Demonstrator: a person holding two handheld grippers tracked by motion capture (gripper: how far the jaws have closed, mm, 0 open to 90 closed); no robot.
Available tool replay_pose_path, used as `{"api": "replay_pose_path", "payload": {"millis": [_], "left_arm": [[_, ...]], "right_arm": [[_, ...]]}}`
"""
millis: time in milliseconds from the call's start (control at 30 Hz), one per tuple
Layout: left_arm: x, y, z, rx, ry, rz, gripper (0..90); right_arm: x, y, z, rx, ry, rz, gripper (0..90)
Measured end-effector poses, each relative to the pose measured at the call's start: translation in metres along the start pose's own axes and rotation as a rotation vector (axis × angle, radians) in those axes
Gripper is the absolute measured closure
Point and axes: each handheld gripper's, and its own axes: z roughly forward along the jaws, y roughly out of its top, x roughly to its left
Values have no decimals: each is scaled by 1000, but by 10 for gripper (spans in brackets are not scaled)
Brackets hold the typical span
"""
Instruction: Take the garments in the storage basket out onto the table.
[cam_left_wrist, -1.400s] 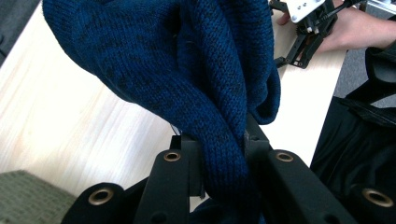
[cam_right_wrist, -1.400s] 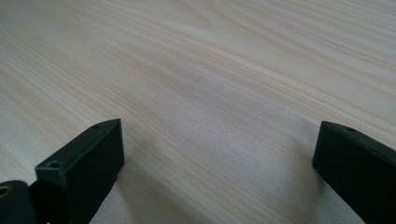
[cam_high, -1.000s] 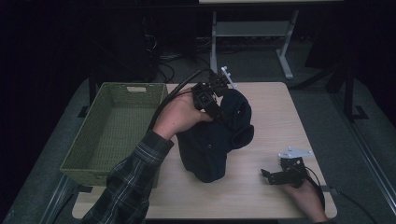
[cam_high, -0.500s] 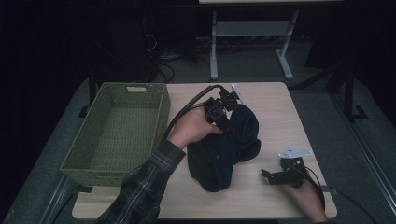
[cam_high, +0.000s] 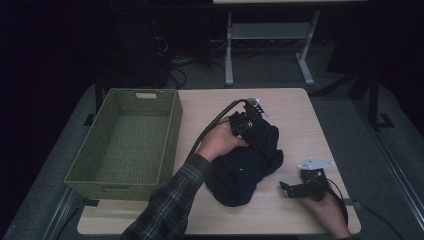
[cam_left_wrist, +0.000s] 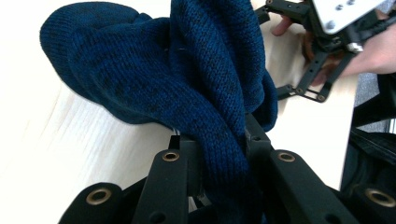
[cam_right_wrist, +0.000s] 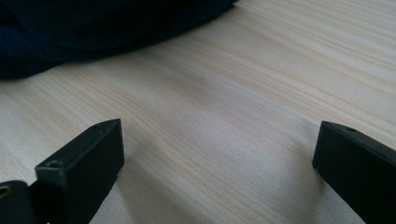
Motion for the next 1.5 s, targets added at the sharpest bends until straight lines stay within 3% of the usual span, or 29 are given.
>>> {"api": "replay_pose_path", "payload": {"millis": [267,467,733,1100,1200,1300,1500], "left_arm": [[13,6,29,-9,34,-1,748],[26,9,51,14,62,-26,741],[45,1,76,38,98,-86,723],[65,-14,95,79,111,-129,683],[67,-15,94,85,105,-131,614],[66,-15,85,88,148,-118,459],[60,-24,49,27,203,-109,296]], "right_arm": [[0,0,0,2,1,0,17],[0,0,0,2,3,5,17],[0,0,0,2,1,1,17],[0,0,0,0,2,3,17],[0,0,0,0,2,3,17],[0,0,0,-1,2,2,17],[0,0,0,-3,0,1,17]]}}
